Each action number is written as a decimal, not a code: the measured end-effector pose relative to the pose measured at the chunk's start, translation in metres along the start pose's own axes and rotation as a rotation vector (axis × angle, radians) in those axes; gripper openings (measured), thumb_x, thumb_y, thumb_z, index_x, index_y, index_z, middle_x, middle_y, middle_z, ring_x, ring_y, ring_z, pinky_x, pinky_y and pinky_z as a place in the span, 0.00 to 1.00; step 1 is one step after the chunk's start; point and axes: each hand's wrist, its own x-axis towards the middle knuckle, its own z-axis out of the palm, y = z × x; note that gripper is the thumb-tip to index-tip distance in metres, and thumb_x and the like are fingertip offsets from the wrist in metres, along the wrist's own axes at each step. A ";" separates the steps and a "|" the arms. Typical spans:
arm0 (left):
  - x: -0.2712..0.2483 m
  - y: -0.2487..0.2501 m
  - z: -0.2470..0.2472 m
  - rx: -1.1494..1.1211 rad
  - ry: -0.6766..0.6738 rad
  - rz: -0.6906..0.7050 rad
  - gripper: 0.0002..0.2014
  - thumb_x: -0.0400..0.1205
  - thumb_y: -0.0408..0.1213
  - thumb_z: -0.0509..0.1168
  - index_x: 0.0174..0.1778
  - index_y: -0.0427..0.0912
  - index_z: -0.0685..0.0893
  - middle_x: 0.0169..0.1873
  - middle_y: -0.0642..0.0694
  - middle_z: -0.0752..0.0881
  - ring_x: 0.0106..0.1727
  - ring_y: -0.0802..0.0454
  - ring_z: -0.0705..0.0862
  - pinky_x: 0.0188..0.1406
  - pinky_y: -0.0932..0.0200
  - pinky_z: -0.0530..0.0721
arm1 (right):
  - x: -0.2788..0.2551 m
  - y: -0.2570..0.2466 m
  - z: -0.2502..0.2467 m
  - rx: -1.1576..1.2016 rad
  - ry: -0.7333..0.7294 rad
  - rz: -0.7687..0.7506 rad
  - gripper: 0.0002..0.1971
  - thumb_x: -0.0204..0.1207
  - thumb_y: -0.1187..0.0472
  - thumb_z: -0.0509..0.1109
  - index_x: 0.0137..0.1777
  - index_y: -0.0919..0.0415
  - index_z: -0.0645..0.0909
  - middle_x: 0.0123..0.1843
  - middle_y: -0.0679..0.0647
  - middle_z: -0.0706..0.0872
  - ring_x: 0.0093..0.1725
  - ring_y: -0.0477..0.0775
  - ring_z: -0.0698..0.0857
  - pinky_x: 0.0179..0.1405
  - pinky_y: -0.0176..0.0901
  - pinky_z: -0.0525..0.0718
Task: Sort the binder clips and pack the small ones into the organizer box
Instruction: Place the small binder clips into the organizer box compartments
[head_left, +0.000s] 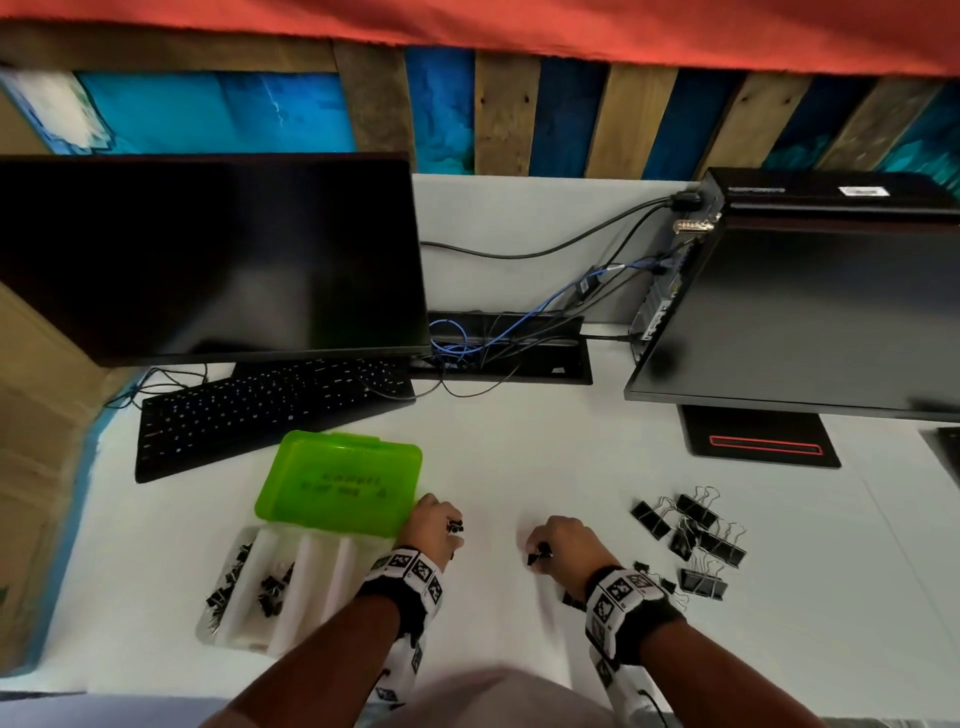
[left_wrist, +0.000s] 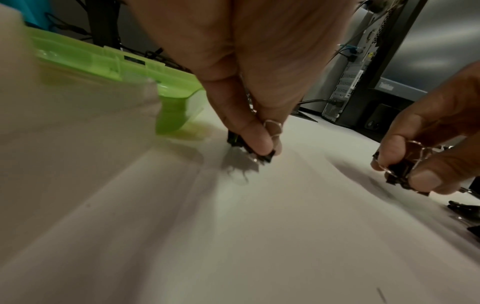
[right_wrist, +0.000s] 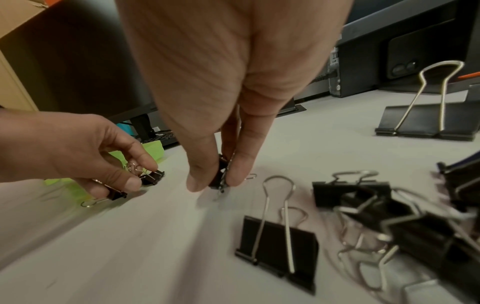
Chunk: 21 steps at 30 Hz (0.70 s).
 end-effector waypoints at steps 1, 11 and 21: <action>-0.001 0.000 0.000 -0.022 0.005 0.006 0.12 0.72 0.22 0.71 0.51 0.32 0.84 0.48 0.44 0.73 0.33 0.47 0.80 0.24 0.64 0.80 | 0.001 0.000 -0.001 -0.001 0.009 -0.004 0.08 0.71 0.62 0.72 0.50 0.55 0.86 0.53 0.53 0.83 0.54 0.56 0.83 0.49 0.38 0.77; -0.027 0.019 -0.015 -0.061 0.027 0.123 0.07 0.74 0.26 0.71 0.47 0.34 0.86 0.50 0.44 0.76 0.37 0.49 0.78 0.37 0.63 0.81 | 0.025 -0.035 -0.008 0.021 0.046 -0.109 0.07 0.70 0.63 0.74 0.46 0.55 0.87 0.48 0.52 0.86 0.50 0.54 0.85 0.49 0.40 0.80; -0.048 -0.008 -0.019 0.076 0.045 0.070 0.09 0.77 0.32 0.65 0.51 0.40 0.88 0.58 0.41 0.81 0.58 0.47 0.82 0.61 0.64 0.76 | 0.045 -0.072 0.010 -0.121 -0.067 -0.149 0.10 0.70 0.70 0.66 0.46 0.59 0.86 0.52 0.57 0.85 0.44 0.55 0.85 0.42 0.38 0.78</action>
